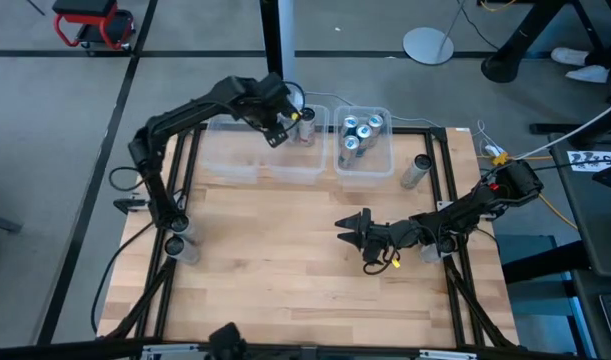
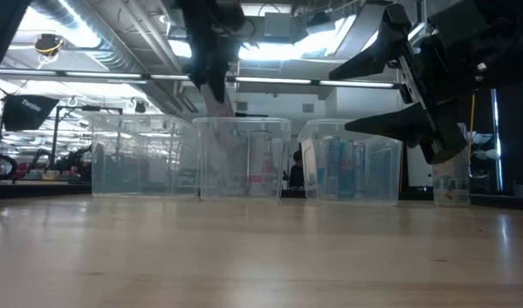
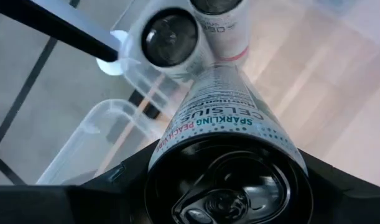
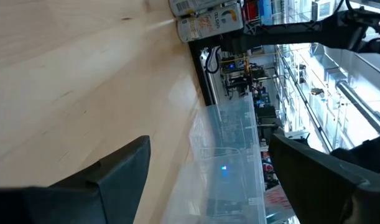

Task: Sort soda cans
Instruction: Put the white-pink soda can into the middle transparent bin

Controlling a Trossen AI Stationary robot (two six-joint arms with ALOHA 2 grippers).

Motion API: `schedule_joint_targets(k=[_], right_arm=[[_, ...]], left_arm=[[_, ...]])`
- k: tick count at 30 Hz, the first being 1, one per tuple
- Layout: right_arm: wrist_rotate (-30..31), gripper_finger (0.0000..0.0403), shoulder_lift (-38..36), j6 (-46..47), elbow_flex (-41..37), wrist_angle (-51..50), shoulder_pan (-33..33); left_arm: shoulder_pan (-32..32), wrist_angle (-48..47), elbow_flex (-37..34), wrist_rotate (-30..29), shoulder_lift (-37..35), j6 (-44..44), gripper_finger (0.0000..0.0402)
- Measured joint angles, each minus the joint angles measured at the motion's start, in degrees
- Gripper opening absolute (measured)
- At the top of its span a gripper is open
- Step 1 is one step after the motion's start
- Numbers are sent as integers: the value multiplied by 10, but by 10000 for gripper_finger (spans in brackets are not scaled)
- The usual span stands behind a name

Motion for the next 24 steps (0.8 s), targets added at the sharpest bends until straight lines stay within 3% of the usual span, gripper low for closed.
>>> schedule_joint_targets(k=[3,24], right_arm=[[-1,326,0,0,0,0,-7],[-6,326,0,16,0,-22,-22]], left_arm=[[-6,-1,8,19,26,16,246],[-22,6,15,14,141,73,246]])
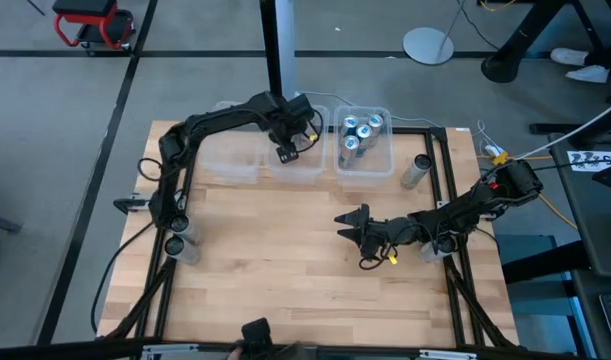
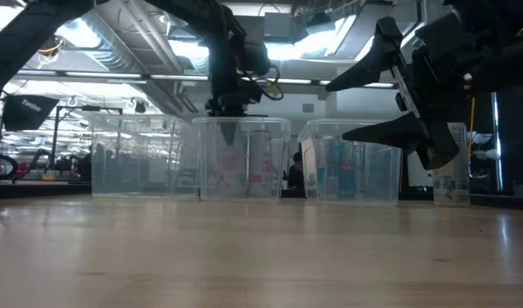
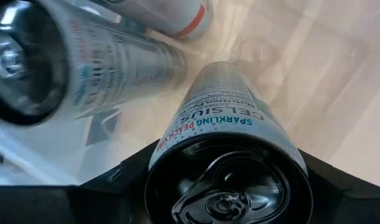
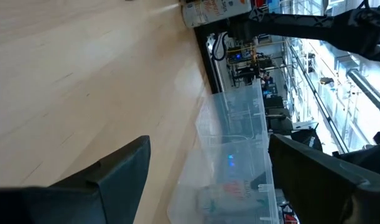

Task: Sort soda cans
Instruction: Put the white-pink soda can into the middle transparent bin

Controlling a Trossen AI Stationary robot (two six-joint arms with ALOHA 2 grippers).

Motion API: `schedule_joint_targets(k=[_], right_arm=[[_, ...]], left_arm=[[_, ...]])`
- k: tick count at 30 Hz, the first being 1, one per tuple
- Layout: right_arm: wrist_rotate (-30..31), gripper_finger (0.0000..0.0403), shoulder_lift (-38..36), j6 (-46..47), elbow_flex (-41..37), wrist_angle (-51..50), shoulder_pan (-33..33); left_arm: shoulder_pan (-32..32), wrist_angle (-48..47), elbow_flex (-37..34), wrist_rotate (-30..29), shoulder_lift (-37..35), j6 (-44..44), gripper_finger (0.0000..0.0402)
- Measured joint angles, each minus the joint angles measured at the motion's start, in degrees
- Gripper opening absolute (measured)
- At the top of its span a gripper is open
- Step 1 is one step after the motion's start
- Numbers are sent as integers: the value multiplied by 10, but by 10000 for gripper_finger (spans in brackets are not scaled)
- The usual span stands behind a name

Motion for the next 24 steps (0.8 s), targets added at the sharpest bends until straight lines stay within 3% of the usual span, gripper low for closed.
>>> schedule_joint_targets(k=[7,15,24], right_arm=[[0,326,0,1,0,-2,1],[0,326,0,2,0,-5,1],[0,326,0,2,0,-6,1]], left_arm=[[3,12,2,-2,13,7,247],[4,27,0,-30,13,12,349],[-5,-1,23,-73,12,15,371]])
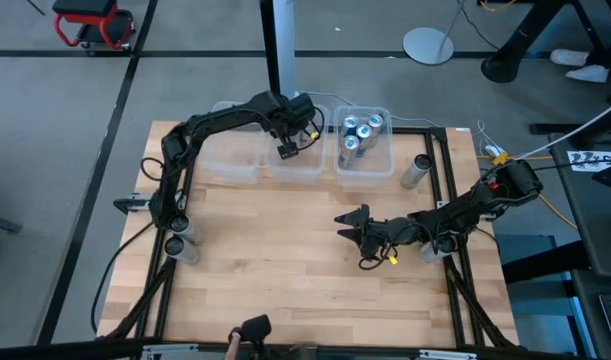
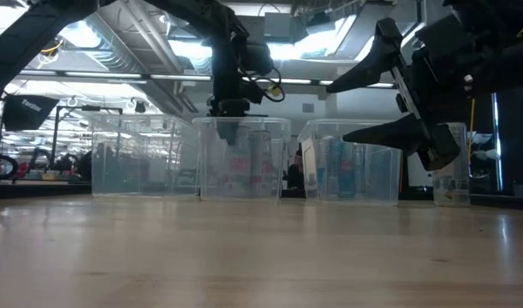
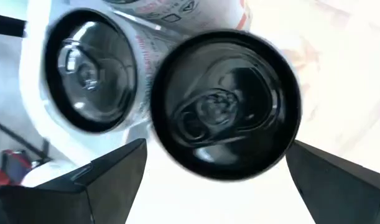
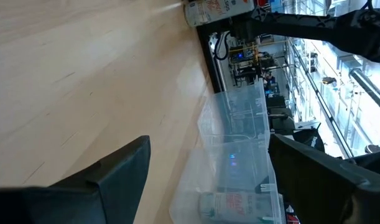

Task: Sort soda cans
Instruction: Put the white-pink soda can into the middle transparent bin

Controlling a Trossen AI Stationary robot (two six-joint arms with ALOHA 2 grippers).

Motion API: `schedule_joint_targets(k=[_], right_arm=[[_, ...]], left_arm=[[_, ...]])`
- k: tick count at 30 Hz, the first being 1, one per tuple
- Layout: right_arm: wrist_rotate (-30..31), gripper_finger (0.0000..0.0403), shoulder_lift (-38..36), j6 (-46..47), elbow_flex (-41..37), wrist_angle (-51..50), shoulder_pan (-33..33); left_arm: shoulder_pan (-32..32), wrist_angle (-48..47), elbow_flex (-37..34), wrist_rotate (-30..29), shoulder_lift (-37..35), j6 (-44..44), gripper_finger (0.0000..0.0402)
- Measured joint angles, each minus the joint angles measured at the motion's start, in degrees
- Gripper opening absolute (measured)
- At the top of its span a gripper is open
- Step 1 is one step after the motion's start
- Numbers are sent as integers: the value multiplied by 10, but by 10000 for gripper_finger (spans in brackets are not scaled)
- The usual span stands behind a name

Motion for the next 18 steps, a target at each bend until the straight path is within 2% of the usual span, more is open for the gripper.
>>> schedule_joint_targets(k=[9,18], right_arm=[[0,326,0,0,0,-1,0],[-26,326,0,0,0,2,0]], left_arm=[[-61,-97,84,-7,-16,-32,372],[-188,-99,49,-7,-137,-108,372]])
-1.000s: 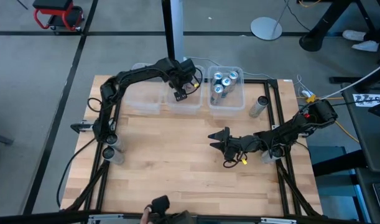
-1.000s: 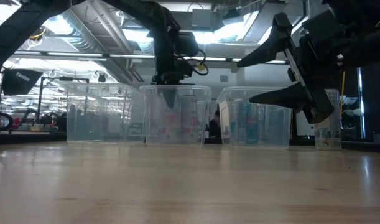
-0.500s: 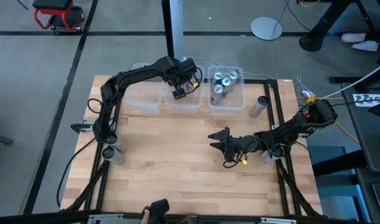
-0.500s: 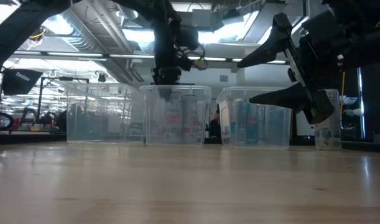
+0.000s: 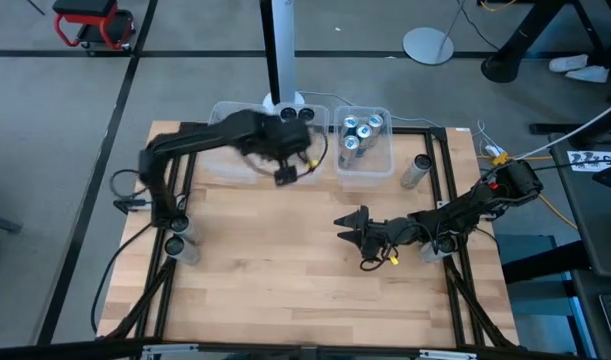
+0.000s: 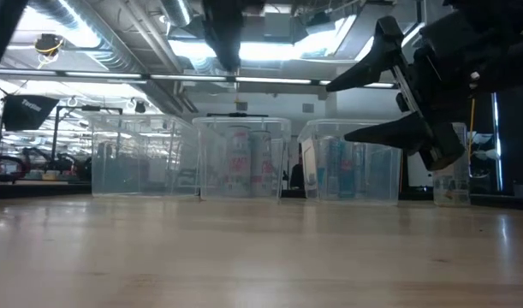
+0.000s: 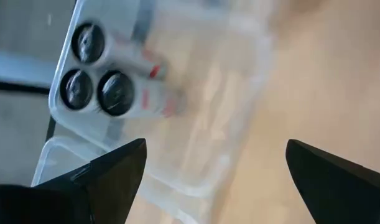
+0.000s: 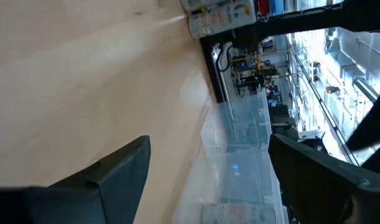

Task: Sort soda cans
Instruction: Put the white-pink soda can into the middle transparent bin

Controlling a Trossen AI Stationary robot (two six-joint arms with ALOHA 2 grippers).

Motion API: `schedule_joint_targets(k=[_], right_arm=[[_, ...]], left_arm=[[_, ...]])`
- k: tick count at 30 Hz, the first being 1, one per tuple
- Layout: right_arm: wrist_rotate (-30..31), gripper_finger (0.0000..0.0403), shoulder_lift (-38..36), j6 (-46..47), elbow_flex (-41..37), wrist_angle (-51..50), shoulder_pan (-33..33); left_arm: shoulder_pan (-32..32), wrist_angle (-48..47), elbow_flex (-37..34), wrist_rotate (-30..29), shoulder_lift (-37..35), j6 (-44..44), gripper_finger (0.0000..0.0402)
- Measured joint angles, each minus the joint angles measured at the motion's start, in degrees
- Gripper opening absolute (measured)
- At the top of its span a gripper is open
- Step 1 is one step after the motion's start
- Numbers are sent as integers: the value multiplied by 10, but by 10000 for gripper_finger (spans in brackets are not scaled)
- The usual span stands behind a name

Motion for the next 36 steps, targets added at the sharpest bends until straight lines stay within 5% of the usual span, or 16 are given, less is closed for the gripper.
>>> schedule_joint_targets(k=[6,13,19,25,31,36], right_arm=[[-4,326,0,17,3,3,0],[-37,326,-5,15,72,-59,1],[10,326,-61,64,246,-438,0],[4,326,-65,257,476,-853,0],[-103,326,-63,529,591,-1131,3],[-216,326,-63,716,608,-1226,47]], left_arm=[[-120,79,-106,-45,-122,-42,372],[-258,301,-335,-125,-285,-39,372],[-316,581,-569,-137,-392,50,373],[-312,817,-733,-135,-442,129,373],[-311,834,-789,-133,-450,123,373],[-311,822,-791,-133,-450,118,373]])
